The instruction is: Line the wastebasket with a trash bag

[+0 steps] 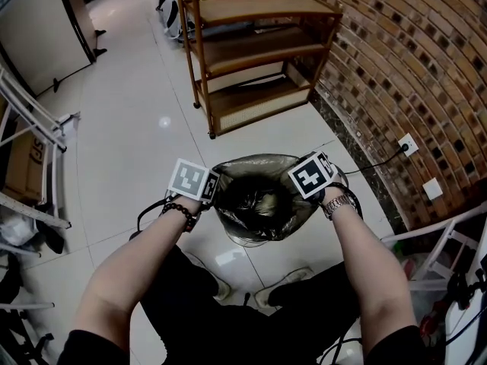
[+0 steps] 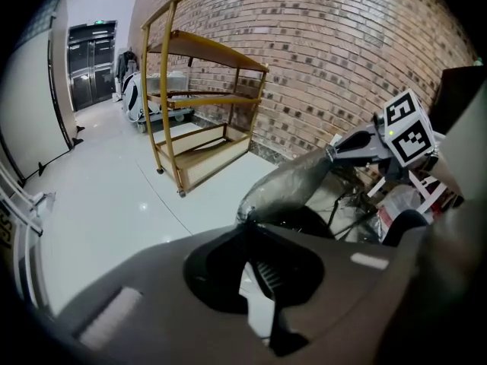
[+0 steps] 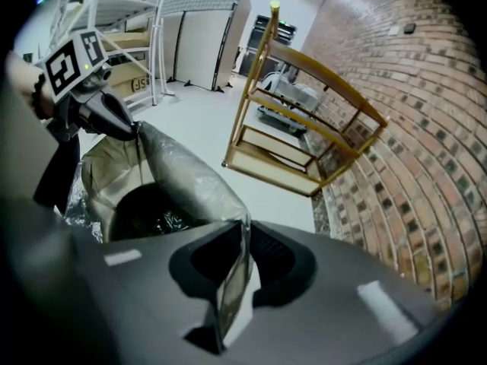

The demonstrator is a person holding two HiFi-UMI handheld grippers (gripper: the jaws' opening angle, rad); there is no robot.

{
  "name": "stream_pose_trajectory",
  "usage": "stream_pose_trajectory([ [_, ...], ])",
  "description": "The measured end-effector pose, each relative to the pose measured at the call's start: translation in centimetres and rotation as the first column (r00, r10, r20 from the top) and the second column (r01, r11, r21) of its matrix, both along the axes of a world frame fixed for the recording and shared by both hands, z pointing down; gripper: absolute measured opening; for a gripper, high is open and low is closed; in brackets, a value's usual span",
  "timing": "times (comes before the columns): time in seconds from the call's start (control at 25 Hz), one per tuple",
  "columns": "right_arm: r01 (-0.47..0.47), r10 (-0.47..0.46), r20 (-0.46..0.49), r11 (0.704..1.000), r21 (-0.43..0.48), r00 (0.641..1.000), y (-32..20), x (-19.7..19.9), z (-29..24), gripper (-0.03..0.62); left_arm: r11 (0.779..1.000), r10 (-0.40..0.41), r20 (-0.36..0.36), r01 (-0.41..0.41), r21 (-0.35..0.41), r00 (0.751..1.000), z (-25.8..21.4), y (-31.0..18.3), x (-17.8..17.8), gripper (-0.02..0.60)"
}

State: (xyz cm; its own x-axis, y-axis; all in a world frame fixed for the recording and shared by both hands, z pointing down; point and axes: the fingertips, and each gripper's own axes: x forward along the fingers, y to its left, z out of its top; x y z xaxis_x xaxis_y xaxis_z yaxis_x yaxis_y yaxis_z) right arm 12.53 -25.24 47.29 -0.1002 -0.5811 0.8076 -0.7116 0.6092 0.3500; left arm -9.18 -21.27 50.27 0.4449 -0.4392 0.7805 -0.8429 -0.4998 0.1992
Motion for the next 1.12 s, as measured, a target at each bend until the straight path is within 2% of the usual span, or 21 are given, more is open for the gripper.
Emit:
stream_pose_trajectory([
  [0.16,0.004,-0.004,0.016,1.000,-0.025,1.000,-0.7,-0.4,2.1,0.048,1.000,0.013,0.017,-0.013,-0.019,1.000,1.8,-0.2,0.3,0.003],
  [0.36,0.016,-0.013,0.042,0.996,-0.085,0.999,-0.7,-0.8,4.8,0.106,0.998,0.040,0.022,-0.039,-0.039,0.999,3.8,-0.2,0.8,0.010],
  [0.44,-0.008,0.013,0.034,0.990,-0.140,0.999,0.0,-0.1,6.2,0.142,0.998,0.053,0.024,-0.051,-0.047,0.998,4.5,-0.2,0.9,0.033],
  [0.6,0.068,-0.057,0.076,0.987,-0.143,0.995,-0.1,-1.0,7.1,0.193,0.996,0.059,0.027,-0.057,-0.069,0.998,6.1,0.1,0.8,0.091],
  [0.8,0.047,-0.031,0.091,0.983,-0.177,0.995,1.5,-0.1,7.2,0.206,0.994,0.062,0.024,-0.060,-0.090,0.998,7.0,0.6,0.7,0.146],
  [1.12,-0.002,0.031,0.132,0.976,-0.217,0.991,2.8,2.0,9.0,0.206,0.994,0.062,0.031,-0.059,-0.094,0.998,7.6,0.9,0.8,0.156],
])
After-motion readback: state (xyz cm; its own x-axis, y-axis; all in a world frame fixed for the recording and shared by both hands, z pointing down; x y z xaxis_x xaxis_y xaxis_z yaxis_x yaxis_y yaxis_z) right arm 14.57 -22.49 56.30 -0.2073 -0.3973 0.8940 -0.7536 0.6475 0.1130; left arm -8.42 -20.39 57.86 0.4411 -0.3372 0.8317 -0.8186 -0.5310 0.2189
